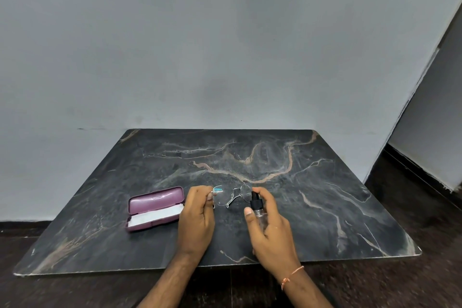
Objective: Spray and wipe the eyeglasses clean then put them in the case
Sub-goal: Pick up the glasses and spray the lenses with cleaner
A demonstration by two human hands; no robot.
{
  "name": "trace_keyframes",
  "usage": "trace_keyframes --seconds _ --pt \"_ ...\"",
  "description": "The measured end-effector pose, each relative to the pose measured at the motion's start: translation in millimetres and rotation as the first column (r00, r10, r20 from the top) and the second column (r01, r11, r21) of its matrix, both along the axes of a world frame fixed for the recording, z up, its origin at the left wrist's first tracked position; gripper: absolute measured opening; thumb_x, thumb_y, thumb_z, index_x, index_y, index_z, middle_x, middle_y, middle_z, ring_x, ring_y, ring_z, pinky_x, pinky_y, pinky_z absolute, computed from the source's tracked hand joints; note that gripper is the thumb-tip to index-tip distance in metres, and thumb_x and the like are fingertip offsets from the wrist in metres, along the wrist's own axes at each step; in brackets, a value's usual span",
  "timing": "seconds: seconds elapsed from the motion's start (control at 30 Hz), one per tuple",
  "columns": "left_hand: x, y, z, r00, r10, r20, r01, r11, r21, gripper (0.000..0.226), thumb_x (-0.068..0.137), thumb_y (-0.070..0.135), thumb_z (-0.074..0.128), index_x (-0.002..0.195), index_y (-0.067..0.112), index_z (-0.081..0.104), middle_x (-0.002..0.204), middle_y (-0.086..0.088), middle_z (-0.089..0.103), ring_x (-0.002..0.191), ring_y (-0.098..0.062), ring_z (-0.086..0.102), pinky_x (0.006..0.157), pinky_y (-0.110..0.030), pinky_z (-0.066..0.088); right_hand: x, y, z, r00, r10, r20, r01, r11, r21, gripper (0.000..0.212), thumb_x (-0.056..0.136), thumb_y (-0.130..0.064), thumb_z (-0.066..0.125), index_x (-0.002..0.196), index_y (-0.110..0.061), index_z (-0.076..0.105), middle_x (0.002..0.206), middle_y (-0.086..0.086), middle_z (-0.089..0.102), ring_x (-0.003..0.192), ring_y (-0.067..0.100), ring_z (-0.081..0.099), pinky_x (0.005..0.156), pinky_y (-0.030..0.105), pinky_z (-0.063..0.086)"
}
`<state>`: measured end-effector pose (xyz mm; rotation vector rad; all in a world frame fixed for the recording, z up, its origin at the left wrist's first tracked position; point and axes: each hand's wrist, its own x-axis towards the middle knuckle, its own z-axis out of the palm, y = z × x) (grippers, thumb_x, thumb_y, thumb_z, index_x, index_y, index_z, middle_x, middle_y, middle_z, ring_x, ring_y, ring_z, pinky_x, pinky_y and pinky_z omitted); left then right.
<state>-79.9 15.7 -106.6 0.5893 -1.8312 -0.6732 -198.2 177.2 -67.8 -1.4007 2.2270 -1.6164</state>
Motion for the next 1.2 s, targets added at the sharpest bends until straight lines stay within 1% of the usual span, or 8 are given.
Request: trace_keyframes --seconds 0.17,0.27,0.33,0.4,0.53,0.77,1.0,1.2 --pt "-0.5 -0.1 -1.3 1.000 0.006 -0.008 -0.006 1.000 -0.002 0.019 0.116 0.033 0.044 0.112 0.030 0.063 0.108 0.016 0.057 0.098 -0.010 0.062 0.083 -0.015 0.046 -1.6 0.7 -1.2 0.996 -0.005 0.089 0.006 1.000 -0.005 0.043 0.104 -0.049 0.059 0.143 -0.059 0.046 0.052 -0.003 0.052 0.047 0.029 0.060 0.053 0.046 0.058" --pt "-0.4 0.0 -0.1 1.000 0.004 -0.009 -0.004 1.000 0.002 0.019 0.116 0.035 0.043 0.111 0.033 0.062 0.108 0.019 0.056 0.097 -0.012 0.062 0.083 -0.015 0.046 -1.6 2.3 1.8 0.996 -0.043 0.078 0.046 0.998 -0.037 0.049 0.104 -0.050 0.057 0.146 -0.067 0.038 0.052 0.000 0.049 0.044 0.021 0.055 0.054 0.038 0.057" --pt "0.3 0.1 0.8 1.000 0.005 -0.012 -0.005 1.000 0.003 0.020 0.117 0.037 0.043 0.111 0.033 0.061 0.108 0.020 0.056 0.097 -0.012 0.063 0.083 -0.014 0.045 -3.6 2.3 4.2 0.997 -0.078 0.008 0.078 0.996 -0.044 0.053 0.104 -0.044 0.061 0.145 -0.069 0.038 0.052 -0.011 0.048 0.044 0.009 0.047 0.050 0.020 0.045" --pt "1.2 0.3 1.0 1.000 0.005 -0.012 -0.005 1.000 0.003 0.020 0.116 0.036 0.043 0.111 0.033 0.062 0.108 0.020 0.056 0.097 -0.012 0.063 0.083 -0.014 0.045 -7.2 2.2 7.8 0.994 -0.104 -0.033 0.104 0.995 0.007 0.055 0.103 -0.040 0.065 0.147 -0.063 0.041 0.059 -0.020 0.052 0.050 0.008 0.051 0.054 0.013 0.041" --pt "2.1 1.9 1.6 1.000 0.004 -0.012 -0.003 1.000 0.014 0.019 0.116 0.033 0.044 0.109 0.031 0.062 0.107 0.017 0.056 0.096 -0.012 0.062 0.083 -0.014 0.045 -11.1 5.5 15.3 0.983 -0.137 -0.119 0.154 0.978 0.140 0.056 0.102 -0.042 0.063 0.152 -0.054 0.041 0.079 -0.023 0.055 0.064 -0.004 0.052 0.068 0.022 0.043" --pt "1.9 3.4 3.2 1.000 0.003 -0.010 -0.003 1.000 0.030 0.020 0.116 0.032 0.045 0.108 0.028 0.063 0.105 0.012 0.058 0.095 -0.013 0.062 0.081 -0.021 0.049 -13.8 4.4 15.9 0.985 -0.114 -0.127 0.135 0.977 0.166 0.049 0.103 -0.041 0.062 0.145 -0.053 0.041 0.084 -0.021 0.064 0.073 -0.005 0.061 0.069 0.025 0.046" --pt "1.5 2.9 2.8 1.000 0.002 -0.015 -0.002 0.999 0.035 0.020 0.115 0.032 0.044 0.110 0.030 0.063 0.107 0.015 0.058 0.095 -0.014 0.064 0.080 -0.023 0.051 -6.4 6.8 23.9 0.964 -0.165 -0.207 0.203 0.964 0.175 0.064 0.100 -0.048 0.061 0.157 -0.056 0.031 0.113 -0.034 0.058 0.068 -0.004 0.064 0.061 0.005 0.034" --pt "0.7 3.9 3.2 1.000 -0.001 -0.016 0.001 1.000 0.030 0.019 0.115 0.031 0.045 0.111 0.028 0.064 0.105 0.014 0.058 0.092 -0.013 0.063 0.078 -0.030 0.053 4.9 4.1 23.7 0.991 0.040 -0.125 -0.015 0.980 0.196 0.077 0.099 -0.051 0.049 0.160 -0.067 0.006 0.120 -0.023 0.066 0.089 -0.010 0.063 0.075 0.025 0.048"
